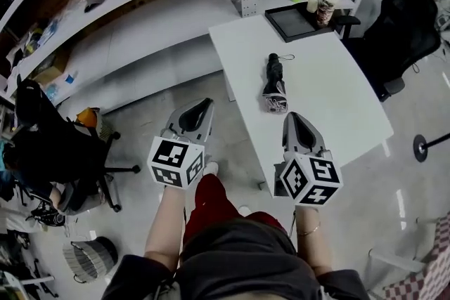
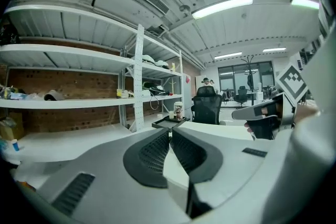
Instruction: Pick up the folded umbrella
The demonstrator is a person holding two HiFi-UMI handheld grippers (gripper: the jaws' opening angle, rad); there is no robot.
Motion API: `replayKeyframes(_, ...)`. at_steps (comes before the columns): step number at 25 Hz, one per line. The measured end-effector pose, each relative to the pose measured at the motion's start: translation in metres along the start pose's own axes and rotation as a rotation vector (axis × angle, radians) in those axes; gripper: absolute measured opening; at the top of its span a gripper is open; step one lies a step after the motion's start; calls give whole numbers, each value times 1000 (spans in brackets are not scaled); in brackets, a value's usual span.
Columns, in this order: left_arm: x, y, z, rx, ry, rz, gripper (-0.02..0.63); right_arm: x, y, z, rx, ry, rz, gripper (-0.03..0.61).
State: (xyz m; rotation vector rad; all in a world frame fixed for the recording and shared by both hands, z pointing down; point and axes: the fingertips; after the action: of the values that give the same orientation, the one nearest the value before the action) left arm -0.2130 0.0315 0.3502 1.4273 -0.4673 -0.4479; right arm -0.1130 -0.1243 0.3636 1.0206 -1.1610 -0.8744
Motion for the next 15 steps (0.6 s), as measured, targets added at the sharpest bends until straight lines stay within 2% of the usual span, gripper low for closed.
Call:
replayKeyframes(5, 1, -5, 36, -2, 88, 33, 26, 16, -10, 4, 33, 77, 4, 18)
replayKeyframes(11, 2, 1, 88, -6, 217, 36, 34, 37, -15, 13, 56, 193, -2, 18)
replayKeyframes(15, 3, 2, 129, -17, 330, 46, 71, 49, -20, 31, 63, 279, 2, 18)
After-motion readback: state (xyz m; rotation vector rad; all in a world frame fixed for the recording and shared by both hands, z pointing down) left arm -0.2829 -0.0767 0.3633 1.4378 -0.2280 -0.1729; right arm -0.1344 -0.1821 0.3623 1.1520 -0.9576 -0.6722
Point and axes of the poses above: the fingertips, and each gripper's own axes: z forward along the fingers, x to its right, y out of its underside, and after that the axes turned 7 degrees about x, right-handed
